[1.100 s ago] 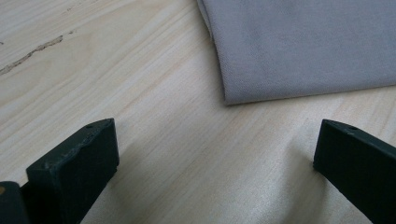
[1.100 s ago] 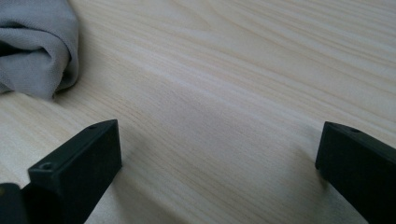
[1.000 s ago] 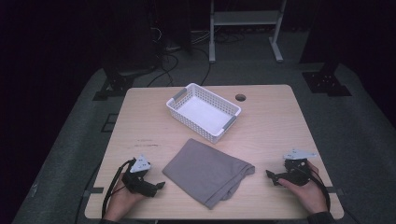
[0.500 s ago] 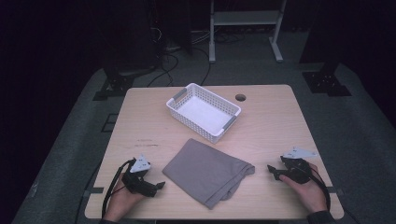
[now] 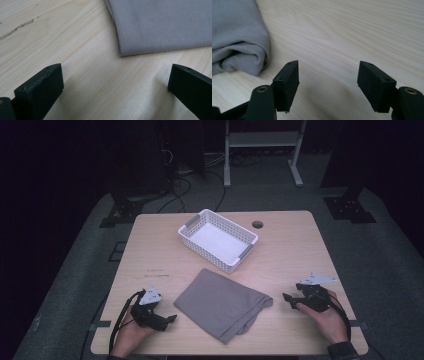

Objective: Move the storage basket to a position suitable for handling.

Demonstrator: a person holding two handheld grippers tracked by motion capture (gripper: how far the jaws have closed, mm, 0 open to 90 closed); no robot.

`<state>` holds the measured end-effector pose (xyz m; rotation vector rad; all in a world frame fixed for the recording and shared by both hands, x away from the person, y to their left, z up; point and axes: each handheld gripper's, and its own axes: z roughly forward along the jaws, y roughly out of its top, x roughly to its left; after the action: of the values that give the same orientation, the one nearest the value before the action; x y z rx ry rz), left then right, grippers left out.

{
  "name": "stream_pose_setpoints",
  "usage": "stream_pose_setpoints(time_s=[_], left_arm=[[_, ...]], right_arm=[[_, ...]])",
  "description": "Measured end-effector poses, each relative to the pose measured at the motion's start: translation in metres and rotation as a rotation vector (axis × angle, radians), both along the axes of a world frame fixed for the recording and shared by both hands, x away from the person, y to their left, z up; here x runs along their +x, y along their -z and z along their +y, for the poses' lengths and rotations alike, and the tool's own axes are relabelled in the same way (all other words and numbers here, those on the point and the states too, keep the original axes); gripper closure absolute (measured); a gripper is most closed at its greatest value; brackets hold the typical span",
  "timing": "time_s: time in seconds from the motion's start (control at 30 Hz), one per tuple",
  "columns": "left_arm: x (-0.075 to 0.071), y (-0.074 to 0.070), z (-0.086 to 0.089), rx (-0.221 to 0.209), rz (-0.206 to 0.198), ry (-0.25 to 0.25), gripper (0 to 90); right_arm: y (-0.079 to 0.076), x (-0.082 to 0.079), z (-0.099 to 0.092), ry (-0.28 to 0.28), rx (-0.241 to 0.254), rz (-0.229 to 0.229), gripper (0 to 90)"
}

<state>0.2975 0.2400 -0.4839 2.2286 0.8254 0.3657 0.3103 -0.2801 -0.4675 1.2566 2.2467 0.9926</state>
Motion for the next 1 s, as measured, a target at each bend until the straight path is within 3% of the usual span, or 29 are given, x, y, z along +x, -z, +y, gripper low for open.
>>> stream_pose_setpoints(time_s=[1.0], left_arm=[[0.000,0.000,0.000,0.000,0.000,0.000,0.0]], right_arm=[[-0.020,0.016,0.009,-0.032,0.039,0.017,36.4]])
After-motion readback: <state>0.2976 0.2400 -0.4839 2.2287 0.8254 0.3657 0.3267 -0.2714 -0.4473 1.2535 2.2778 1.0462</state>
